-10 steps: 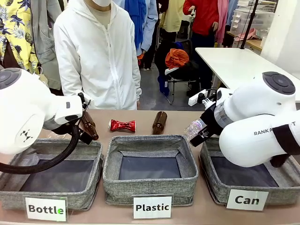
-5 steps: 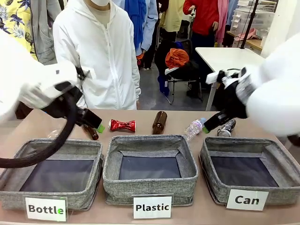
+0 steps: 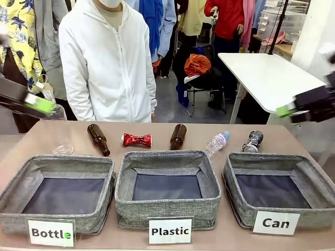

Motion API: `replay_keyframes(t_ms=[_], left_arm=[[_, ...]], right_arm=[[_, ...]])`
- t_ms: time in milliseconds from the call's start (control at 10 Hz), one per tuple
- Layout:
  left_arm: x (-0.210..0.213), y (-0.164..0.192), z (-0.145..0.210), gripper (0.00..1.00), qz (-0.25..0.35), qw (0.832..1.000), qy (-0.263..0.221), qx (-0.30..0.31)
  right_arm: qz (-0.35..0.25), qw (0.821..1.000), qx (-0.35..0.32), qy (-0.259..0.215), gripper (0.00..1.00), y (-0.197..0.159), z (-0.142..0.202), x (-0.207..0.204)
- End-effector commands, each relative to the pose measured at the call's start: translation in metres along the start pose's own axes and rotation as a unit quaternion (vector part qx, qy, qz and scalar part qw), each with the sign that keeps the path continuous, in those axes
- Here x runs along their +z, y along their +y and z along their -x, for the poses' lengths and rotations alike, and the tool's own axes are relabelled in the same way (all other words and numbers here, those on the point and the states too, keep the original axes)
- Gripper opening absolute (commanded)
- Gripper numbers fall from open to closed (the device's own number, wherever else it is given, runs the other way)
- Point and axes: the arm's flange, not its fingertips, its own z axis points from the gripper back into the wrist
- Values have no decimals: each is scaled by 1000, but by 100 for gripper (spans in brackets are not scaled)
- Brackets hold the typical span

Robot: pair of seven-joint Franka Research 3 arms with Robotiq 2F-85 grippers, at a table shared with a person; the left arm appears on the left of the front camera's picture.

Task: Sort the can waste into the basket.
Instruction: Pick up the can waste from the table and place it in the right Fabric basket.

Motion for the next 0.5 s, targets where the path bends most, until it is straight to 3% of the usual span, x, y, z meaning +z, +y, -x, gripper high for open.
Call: replay_keyframes(t_ms=[0,100,400], left_arm=[[5,28,79,100,-9,994,-79,81],[16,42,97,100,-6,986,-111,120],[22,68,146,100,-18,945,-237,225]], right_arm=[[-75,993,-57,-65,100,-51,55,19],[-91,987,-91,-101,100,-70,67,34],[-101,960,-173,-197,100,-116,99,67]])
